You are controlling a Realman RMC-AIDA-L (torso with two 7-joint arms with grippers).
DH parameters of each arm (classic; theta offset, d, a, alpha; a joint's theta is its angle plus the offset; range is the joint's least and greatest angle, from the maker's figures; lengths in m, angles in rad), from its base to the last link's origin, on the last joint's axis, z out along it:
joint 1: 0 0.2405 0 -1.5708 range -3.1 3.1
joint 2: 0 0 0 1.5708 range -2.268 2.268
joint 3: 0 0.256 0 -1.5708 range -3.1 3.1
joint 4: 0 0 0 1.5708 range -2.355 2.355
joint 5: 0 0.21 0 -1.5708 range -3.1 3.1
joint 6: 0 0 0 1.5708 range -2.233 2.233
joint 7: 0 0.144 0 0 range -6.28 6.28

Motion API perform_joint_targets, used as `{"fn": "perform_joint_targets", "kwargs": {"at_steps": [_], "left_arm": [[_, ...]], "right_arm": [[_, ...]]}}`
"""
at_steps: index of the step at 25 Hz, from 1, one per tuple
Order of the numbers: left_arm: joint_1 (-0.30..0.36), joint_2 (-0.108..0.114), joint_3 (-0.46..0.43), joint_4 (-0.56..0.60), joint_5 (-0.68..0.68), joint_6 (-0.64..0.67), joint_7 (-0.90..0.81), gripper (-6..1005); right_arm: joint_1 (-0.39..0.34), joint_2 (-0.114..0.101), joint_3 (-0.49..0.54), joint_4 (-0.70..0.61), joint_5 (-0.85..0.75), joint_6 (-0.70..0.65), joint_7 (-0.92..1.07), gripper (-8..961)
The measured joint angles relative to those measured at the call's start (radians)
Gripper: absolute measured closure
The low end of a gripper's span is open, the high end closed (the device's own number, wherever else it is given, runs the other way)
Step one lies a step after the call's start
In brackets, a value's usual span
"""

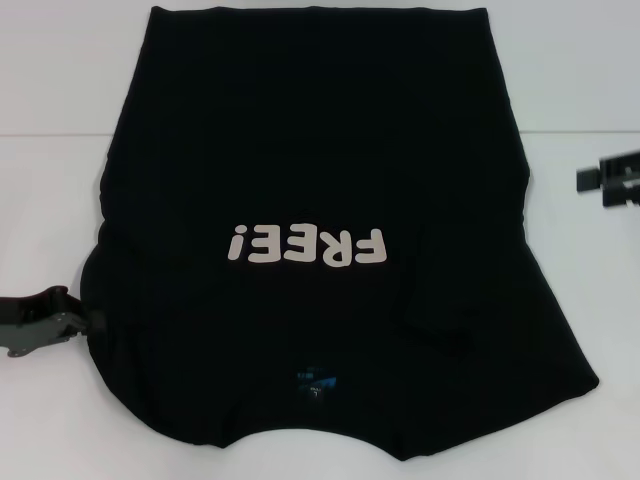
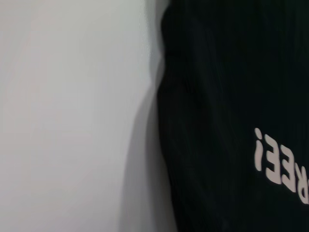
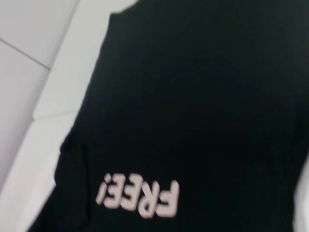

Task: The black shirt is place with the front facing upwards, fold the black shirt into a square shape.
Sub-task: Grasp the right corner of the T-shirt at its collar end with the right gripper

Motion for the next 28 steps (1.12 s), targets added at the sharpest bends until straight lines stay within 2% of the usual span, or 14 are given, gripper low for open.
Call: {"fn": "perform_joint_targets", "kwargs": {"at_steps": [5,11,13,17,23,24,25,28], "left_arm": [[-0.003,0.002,-0.011,0.002,-0.005,0.027,0.034,982],[-0.007,0.009,-0.015,0.005,-0.007,0.031,0.039,981],[-0.010,0.010,-0.015,0.005,-0.007,0.028,0.039,981],[-0.015,0.011,-0.015,0.005,-0.007,0.021,0.039,981],[-0.016,0.010,-0.015,-0.001,-0.007,0.005,0.039,982],[-0.016,0.009,-0.015,-0.002,-0.007,0.003,0.039,982],[-0.016,0.009,-0.015,-0.002,-0.007,0.003,0.039,982],[-0.016,0.009,-0.015,-0.003,-0.007,0.000,0.039,982]], "right_arm": [[-0.017,-0.006,0.000,-0.003,-0.095,-0.062,0.000,325],[-0.035,-0.008,0.000,-0.007,-0.203,-0.120,-0.001,326],[-0.035,-0.003,0.000,-0.007,-0.224,-0.124,-0.009,325],[-0.035,0.021,0.000,-0.005,-0.243,-0.118,-0.060,325],[-0.035,0.071,-0.002,0.000,-0.299,-0.069,-0.107,326],[-0.035,0.084,-0.005,0.003,-0.303,-0.055,-0.121,326],[-0.035,0.084,-0.005,0.003,-0.303,-0.055,-0.121,326],[-0.036,0.107,-0.013,0.008,-0.315,-0.029,-0.129,326]]}}
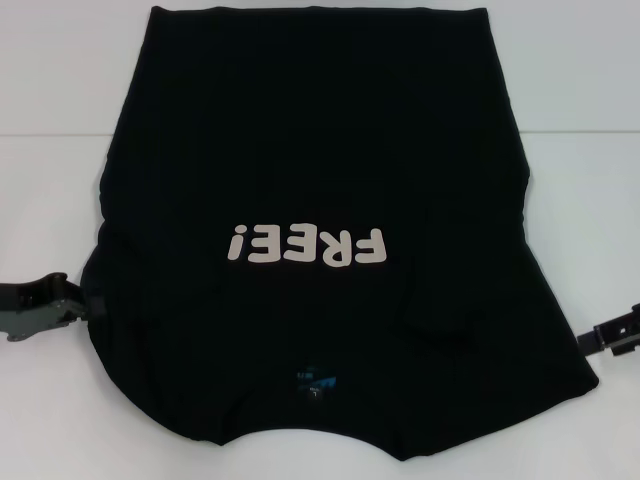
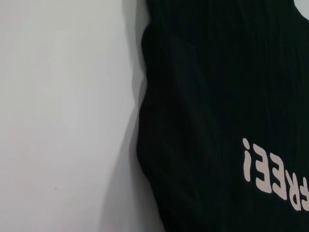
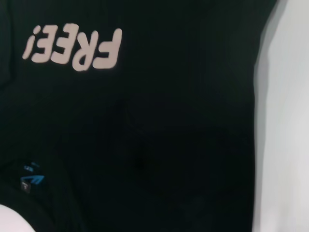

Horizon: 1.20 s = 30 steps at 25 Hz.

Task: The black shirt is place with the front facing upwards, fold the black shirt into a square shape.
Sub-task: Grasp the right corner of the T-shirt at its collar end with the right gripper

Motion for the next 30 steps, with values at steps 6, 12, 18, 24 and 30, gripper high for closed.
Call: {"fn": "perform_joint_targets", "kwargs": {"at_steps": [6,12,18,24,30], "left_arm": [[-0.002,0.001,0.000,0.000,0.000,-0.002,0.000,981],[-0.002,-0.001,0.000,0.000,0.000,-0.002,0.000,981],[0.001,-0.002,0.000,0.000,0.000,-0.002,0.000,981],[0.003,-0.004,0.000,0.000,0.000,-0.002,-0.003,982],[0.001,-0.004,0.000,0.000,0.000,-0.003,-0.005,982]], "right_arm": [[0.003,0.023,-0.011,0.001,-0.037,0.029,0.008,325],[0.006,0.041,-0.017,0.001,-0.053,0.043,0.008,326],[0.010,0.048,-0.038,0.012,-0.054,0.051,0.010,325],[0.010,0.051,-0.051,0.014,-0.054,0.056,0.019,326],[0.020,0.057,-0.070,0.035,-0.053,0.076,0.024,344]]}}
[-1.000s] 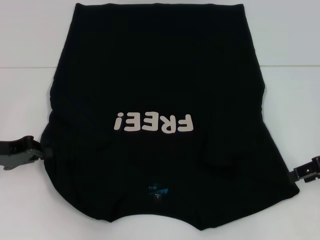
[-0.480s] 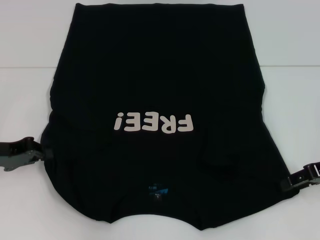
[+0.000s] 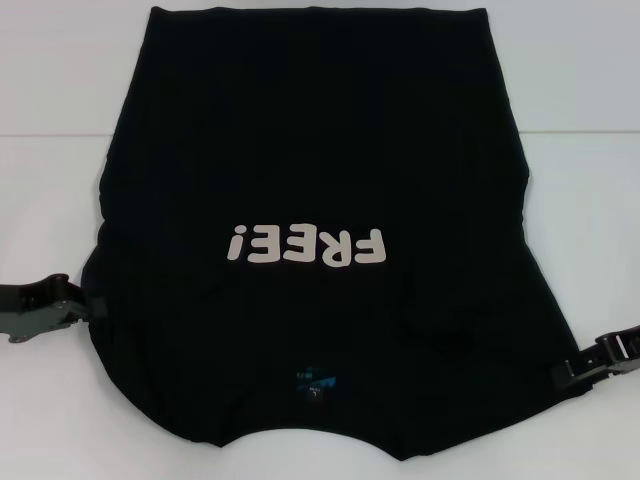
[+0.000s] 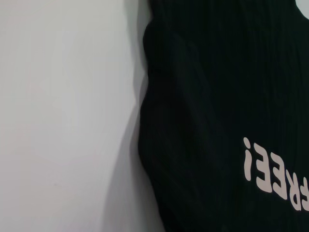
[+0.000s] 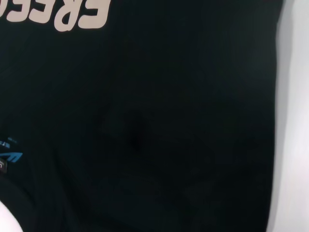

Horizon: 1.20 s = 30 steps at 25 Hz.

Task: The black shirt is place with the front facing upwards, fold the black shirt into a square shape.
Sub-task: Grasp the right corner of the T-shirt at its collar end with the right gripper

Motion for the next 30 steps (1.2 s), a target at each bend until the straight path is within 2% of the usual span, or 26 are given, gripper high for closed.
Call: {"fn": "perform_joint_targets", "kwargs": {"at_steps": [5,12,28,30], "left_arm": [[-0.001,0.000,0.000,0.000,-0.006,0.000,0.000,981],[-0.002,0.000,0.000,0.000,-0.009,0.000,0.001,982],[-0.001,-0.002,0.000,0.000,-0.011,0.004,0.005,982],[0.001,-0.002,0.000,0.000,-0.011,0.008,0.005,982]], "right_arm": [[0.017,0.010,-0.002,0.012,0.005,0.005,0.000,362],[0.055,0.036,-0.003,0.017,0.003,0.018,0.000,387],[0.053,0.044,0.012,0.015,0.011,0.010,0.009,444],[0.050,0.042,0.019,0.012,0.017,0.004,0.009,660]]}}
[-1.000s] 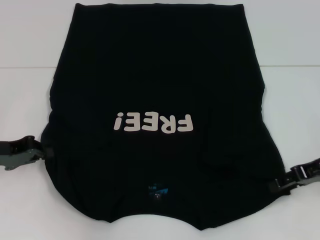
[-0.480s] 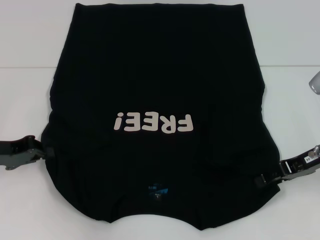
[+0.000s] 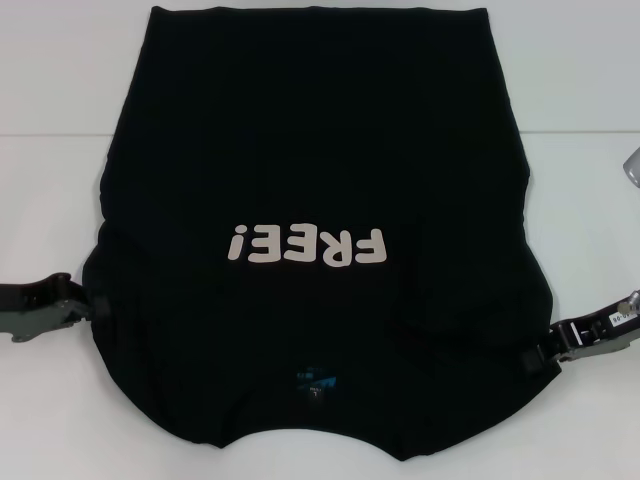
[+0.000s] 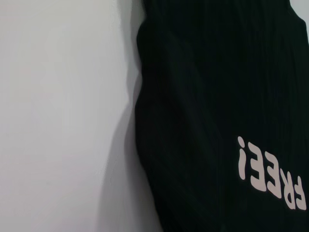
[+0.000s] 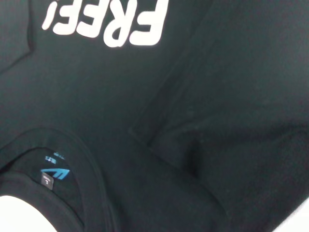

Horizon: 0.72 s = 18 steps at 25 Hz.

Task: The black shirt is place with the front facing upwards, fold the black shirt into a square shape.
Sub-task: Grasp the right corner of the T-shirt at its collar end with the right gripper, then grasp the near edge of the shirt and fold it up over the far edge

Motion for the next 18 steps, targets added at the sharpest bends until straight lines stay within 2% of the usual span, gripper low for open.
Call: {"fn": "perform_joint_targets", "kwargs": {"at_steps": [6,11,16,18], "left_arm": [[0.006,0.001,0.006,0.001,0.004,0.036,0.008,982],[0.021,0.004,0.008,0.016,0.017,0.142,0.030,981],[0.072,-0.004,0.009,0.072,0.019,0.269,0.039,981],[0.107,-0.009,0.010,0.110,0.024,0.370,0.049,981]], "right_arm": [[-0.010,-0.008,0.003,-0.004,0.019,-0.031,-0.008,888],[-0.027,-0.034,0.000,-0.006,0.014,-0.120,-0.022,900],[-0.063,-0.057,0.002,-0.031,0.012,-0.198,-0.013,891],[-0.095,-0.064,0.003,-0.070,0.012,-0.253,-0.012,888]]}}
